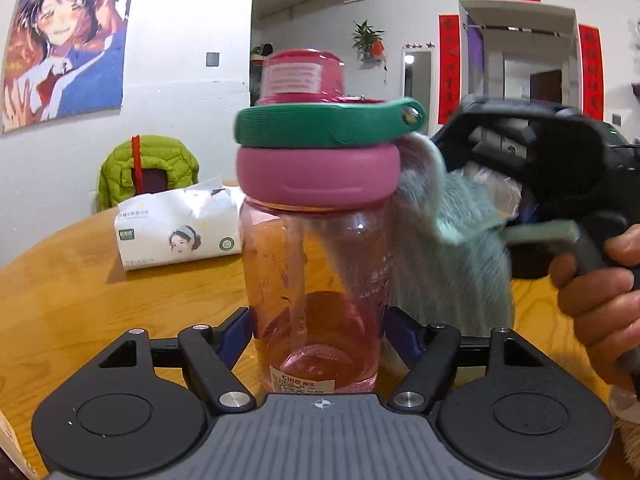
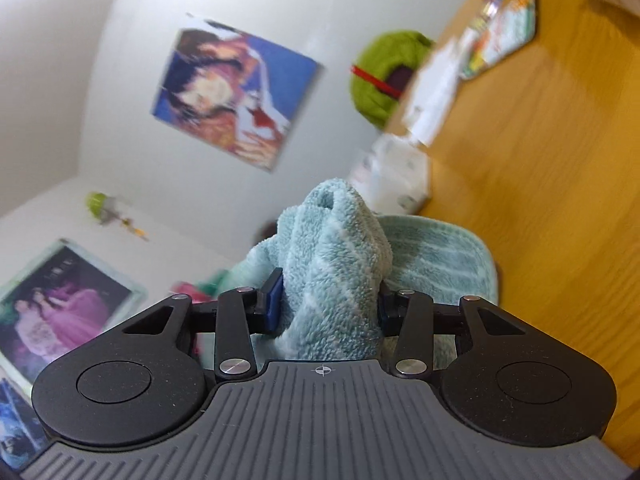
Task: Clean container
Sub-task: 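Lift the bottle with the left tool while the right tool brings the towel against it, then hold the bottle with the left tool while the right tool wipes its side with the towel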
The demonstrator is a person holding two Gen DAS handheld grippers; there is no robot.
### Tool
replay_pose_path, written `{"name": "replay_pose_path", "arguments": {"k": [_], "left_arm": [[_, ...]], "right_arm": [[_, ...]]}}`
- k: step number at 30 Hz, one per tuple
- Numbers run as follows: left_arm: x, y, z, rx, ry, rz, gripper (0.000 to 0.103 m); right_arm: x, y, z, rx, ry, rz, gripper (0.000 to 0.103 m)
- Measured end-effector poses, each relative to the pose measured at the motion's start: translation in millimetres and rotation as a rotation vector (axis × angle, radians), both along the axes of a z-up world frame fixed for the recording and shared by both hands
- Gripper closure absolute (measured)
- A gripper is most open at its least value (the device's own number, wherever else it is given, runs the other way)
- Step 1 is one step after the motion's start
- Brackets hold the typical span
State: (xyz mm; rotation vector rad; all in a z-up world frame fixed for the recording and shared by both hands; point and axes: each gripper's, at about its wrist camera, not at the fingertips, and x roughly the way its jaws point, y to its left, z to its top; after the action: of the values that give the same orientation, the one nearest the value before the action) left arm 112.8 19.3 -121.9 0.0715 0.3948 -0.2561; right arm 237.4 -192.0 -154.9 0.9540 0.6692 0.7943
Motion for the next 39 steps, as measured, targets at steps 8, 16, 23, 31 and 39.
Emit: {"name": "replay_pose_path", "arguments": {"k": [8, 16, 23, 31, 39], "left_arm": [[1.3, -1.7, -0.9, 0.000, 0.012, -0.009, 0.030], [-28.7, -6.4, 1.2, -0.036, 0.039, 0.113, 0.025], [-15.3, -16.6, -2.3, 0.051, 0.010, 0.065, 0.027], [12.7, -1.4, -3.2, 0.019, 0.027, 0.001, 0.032], [1.4, 3.4, -4.6, -0.030, 0.049, 0.010, 0.031]], "right_arm": [[10.8, 23.2, -10.3, -0.302, 0.078, -0.020, 0.058], [3.4, 10.7, -1.4, -0.202, -0.003, -0.080, 0.057], [1.6, 11.3, -0.1, -0.212, -0.009, -0.073, 0.056], [0.2, 11.3, -0.4, -0.240, -0.001, -0.071, 0.056], [-14.0, -8.3, 13.7, -0.083, -0.116, -0.087, 0.056]]}}
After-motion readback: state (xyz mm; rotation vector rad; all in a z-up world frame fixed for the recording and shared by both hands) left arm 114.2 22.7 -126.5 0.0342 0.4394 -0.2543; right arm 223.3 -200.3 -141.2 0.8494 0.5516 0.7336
